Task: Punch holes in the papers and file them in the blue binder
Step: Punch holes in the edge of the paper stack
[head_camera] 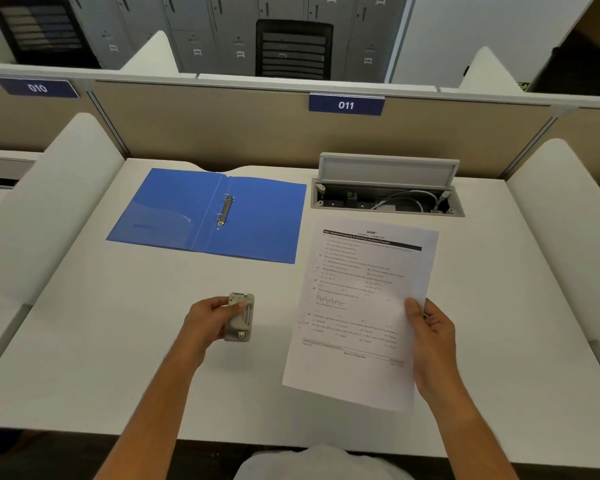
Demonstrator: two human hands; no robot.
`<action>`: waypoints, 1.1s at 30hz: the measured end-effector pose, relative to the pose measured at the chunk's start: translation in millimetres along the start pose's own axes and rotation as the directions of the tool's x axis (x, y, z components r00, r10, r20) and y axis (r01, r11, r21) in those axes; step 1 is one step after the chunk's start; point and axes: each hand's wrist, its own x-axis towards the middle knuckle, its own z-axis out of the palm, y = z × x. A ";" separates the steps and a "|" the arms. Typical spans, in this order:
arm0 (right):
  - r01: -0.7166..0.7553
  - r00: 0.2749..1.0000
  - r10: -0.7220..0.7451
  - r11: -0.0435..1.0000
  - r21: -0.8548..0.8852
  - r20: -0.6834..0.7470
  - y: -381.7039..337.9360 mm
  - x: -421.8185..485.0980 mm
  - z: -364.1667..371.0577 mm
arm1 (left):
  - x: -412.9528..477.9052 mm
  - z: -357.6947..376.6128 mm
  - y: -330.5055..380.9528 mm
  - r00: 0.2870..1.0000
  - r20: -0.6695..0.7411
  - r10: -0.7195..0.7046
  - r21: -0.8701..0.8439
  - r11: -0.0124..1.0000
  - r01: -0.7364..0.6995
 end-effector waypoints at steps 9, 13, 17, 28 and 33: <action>-0.013 1.000 0.012 1.000 0.012 0.020 2.5 6.3 19.0 | 23.8 -14.9 -43.1 0.989 -0.146 0.039 0.285 0.958 0.004; -0.025 1.000 0.025 1.000 -0.009 0.017 6.9 8.6 29.8 | 30.2 -31.8 -51.1 0.987 -0.160 0.004 0.291 0.956 0.043; -0.040 0.999 0.040 0.999 -0.010 0.013 15.4 12.7 45.3 | 36.9 -60.9 -53.7 0.982 -0.182 -0.052 0.274 0.956 0.101; -0.057 0.997 0.058 0.998 -0.030 0.051 39.4 18.1 94.7 | 50.5 -150.3 -42.6 0.935 -0.354 -0.010 0.276 0.954 0.114; -0.076 0.995 0.080 0.996 -0.056 0.064 43.0 20.3 118.2 | 61.6 -179.4 -44.2 0.923 -0.386 -0.007 0.304 0.943 0.134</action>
